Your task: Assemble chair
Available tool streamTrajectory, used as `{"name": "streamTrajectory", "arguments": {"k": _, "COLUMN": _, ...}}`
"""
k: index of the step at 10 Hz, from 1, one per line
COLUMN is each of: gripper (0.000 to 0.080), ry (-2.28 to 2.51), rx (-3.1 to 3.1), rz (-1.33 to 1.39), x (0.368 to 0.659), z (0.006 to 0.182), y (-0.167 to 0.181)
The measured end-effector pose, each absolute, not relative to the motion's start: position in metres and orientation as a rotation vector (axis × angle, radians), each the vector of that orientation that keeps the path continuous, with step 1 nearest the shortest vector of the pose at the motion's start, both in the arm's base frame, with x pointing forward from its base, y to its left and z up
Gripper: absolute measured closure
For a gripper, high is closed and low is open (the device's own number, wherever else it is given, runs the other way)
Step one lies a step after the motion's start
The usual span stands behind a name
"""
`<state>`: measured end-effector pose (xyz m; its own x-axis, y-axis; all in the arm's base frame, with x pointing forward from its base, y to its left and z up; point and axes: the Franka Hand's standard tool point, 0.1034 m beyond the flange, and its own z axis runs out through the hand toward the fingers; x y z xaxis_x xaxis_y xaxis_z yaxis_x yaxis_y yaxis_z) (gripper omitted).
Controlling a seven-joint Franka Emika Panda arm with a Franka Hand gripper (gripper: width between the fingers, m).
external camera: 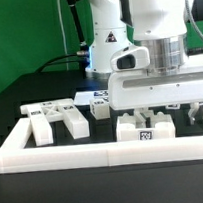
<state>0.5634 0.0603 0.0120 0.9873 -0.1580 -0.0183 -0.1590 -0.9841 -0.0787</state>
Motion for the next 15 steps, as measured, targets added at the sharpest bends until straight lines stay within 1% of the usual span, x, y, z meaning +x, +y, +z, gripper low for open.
{"name": "streamTrajectory", "arguments": {"k": 1, "gripper": 0.0406, "ry": 0.243, "rx": -3.052, "rz": 0.018, "x": 0.563, "z": 0.012, "y": 0.06}}
{"name": "streamTrajectory", "arguments": {"k": 2, "gripper": 0.0406, "ry": 0.243, "rx": -3.052, "rz": 0.018, "x": 0.563, "z": 0.012, "y": 0.06}}
{"name": "streamTrajectory", "arguments": {"k": 3, "gripper": 0.059, "ry": 0.243, "rx": -3.052, "rz": 0.018, "x": 0.563, "z": 0.012, "y": 0.06}}
{"name": "streamTrajectory", "arguments": {"k": 4, "gripper": 0.0719, "ry": 0.243, "rx": -3.052, "rz": 0.018, "x": 0.563, "z": 0.012, "y": 0.06}}
{"name": "streamTrajectory", "arguments": {"k": 5, "gripper": 0.0719, "ry": 0.243, "rx": -3.052, "rz": 0.017, "x": 0.564, "z": 0.012, "y": 0.06}}
{"name": "streamTrajectory", "arguments": {"k": 6, "gripper": 0.0764, "ry": 0.243, "rx": -3.052, "rz": 0.016, "x": 0.564, "z": 0.013, "y": 0.06}}
{"name": "streamTrajectory", "arguments": {"k": 12, "gripper": 0.0764, "ry": 0.238, "rx": -3.052, "rz": 0.014, "x": 0.565, "z": 0.013, "y": 0.062}}
{"name": "streamTrajectory", "arguments": {"k": 15, "gripper": 0.0764, "ry": 0.169, "rx": -3.05, "rz": -0.002, "x": 0.571, "z": 0.016, "y": 0.088}}
